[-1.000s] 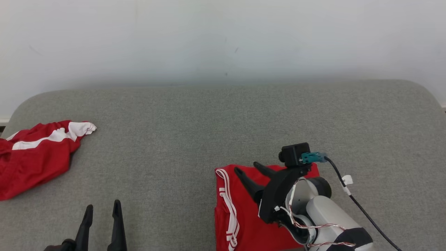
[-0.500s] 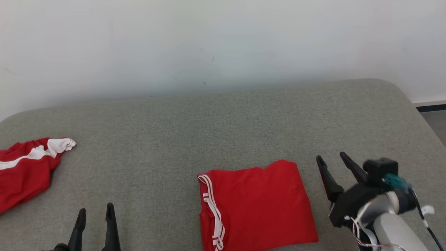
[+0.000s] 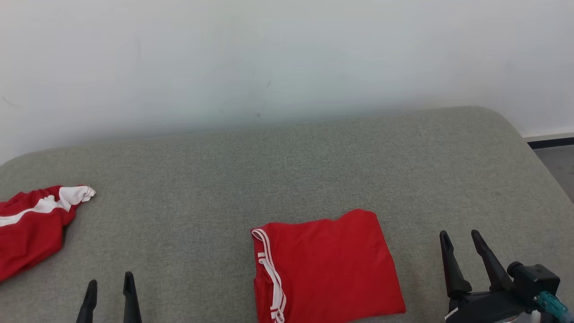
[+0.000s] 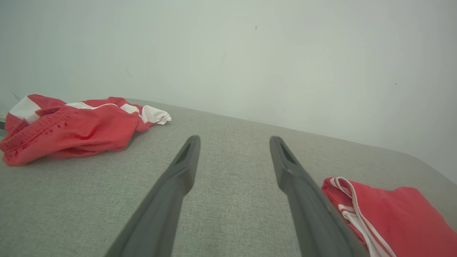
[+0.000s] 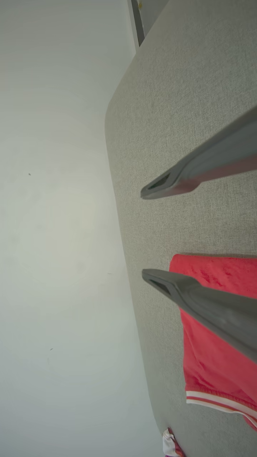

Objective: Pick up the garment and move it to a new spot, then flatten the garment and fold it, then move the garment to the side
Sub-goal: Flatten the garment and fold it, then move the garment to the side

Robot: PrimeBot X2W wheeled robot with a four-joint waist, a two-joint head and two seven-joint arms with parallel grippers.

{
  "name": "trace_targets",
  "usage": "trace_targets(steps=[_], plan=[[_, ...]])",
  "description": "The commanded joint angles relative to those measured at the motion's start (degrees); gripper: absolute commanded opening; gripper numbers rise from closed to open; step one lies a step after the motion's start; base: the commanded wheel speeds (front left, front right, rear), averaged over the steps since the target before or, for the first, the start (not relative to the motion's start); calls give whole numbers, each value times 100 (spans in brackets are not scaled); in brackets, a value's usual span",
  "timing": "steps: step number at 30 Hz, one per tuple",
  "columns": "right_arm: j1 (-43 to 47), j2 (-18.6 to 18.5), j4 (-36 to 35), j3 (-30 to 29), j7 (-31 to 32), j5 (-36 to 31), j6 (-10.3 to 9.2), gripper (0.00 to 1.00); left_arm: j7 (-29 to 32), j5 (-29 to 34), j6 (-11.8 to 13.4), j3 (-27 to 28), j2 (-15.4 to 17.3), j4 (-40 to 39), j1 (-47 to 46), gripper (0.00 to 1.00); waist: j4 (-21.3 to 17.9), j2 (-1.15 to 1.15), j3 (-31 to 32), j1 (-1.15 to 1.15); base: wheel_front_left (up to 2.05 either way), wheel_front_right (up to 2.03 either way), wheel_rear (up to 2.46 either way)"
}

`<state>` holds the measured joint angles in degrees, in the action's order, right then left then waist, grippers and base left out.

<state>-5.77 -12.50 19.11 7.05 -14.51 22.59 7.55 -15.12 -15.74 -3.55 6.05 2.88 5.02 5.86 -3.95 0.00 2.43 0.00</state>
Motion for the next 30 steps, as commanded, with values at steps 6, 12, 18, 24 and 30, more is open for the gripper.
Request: trace_targets(steps=[6,12,18,24,30], plan=[[227,121,-37,-32,-67,-87,-13,100,-2,-28,-4,139,3,65,154,100,-34,0,75,0,0,0,0],[221,154,39,25,-67,-76,-13,100,-2,21,-41,157,2,185,101,100,3,0,113,0,0,0,0],[112,126,154,138,-68,-41,-13,100,-2,108,-132,135,2,336,-30,100,54,0,124,0,0,0,0],[35,92,220,221,-71,26,-14,100,-1,133,-176,150,3,405,-72,100,74,0,110,0,0,0,0],[14,88,303,224,-71,26,-14,100,-2,151,-202,150,3,423,-50,100,71,0,105,0,0,0,0]])
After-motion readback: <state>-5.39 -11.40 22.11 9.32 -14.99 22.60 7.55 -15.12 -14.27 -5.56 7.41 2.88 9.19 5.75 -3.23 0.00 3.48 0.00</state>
